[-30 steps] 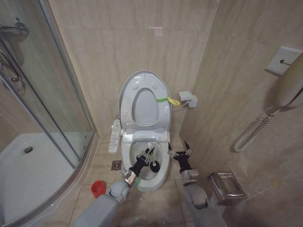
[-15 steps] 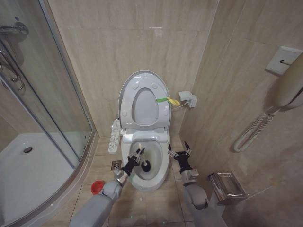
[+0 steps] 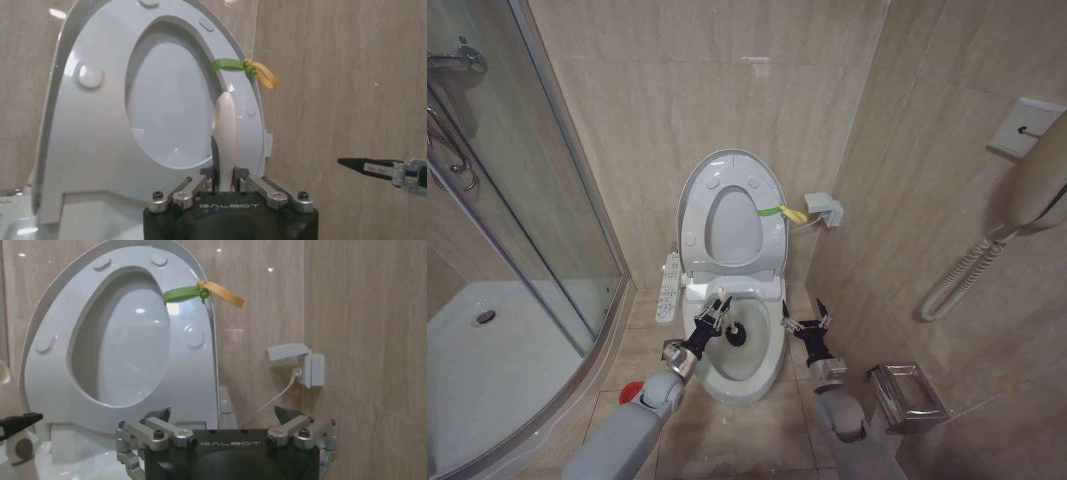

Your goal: Open the toilet lid, clean the toilet bowl with a toilet brush, close the toilet lid, and flush.

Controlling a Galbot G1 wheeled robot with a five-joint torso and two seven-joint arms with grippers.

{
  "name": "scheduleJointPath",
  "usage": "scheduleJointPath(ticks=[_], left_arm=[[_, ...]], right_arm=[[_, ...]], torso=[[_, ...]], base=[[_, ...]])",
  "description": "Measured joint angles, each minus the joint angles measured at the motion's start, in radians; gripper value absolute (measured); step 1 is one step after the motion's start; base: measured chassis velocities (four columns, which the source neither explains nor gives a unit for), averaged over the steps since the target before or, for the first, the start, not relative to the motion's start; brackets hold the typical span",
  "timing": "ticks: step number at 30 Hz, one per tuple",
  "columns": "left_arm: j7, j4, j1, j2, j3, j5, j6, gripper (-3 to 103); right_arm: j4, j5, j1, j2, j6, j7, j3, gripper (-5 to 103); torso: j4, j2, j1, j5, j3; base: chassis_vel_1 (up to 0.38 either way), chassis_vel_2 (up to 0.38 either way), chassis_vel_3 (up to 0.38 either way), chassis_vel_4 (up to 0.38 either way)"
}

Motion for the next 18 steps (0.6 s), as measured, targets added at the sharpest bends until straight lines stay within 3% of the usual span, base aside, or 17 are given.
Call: scheduleJointPath(ticks=[18], left_arm=[[-0.116, -0.196, 0.013, 0.106, -0.019, -0.001, 0.089, 18]], right_arm=[[0.000, 0.000, 0.000, 0.000, 0.000, 0.000, 0.000, 100]], torso=[[0.0000, 0.000, 0.000, 0.0000, 0.000]], base=[[0.000, 0.000, 0.000, 0.000]])
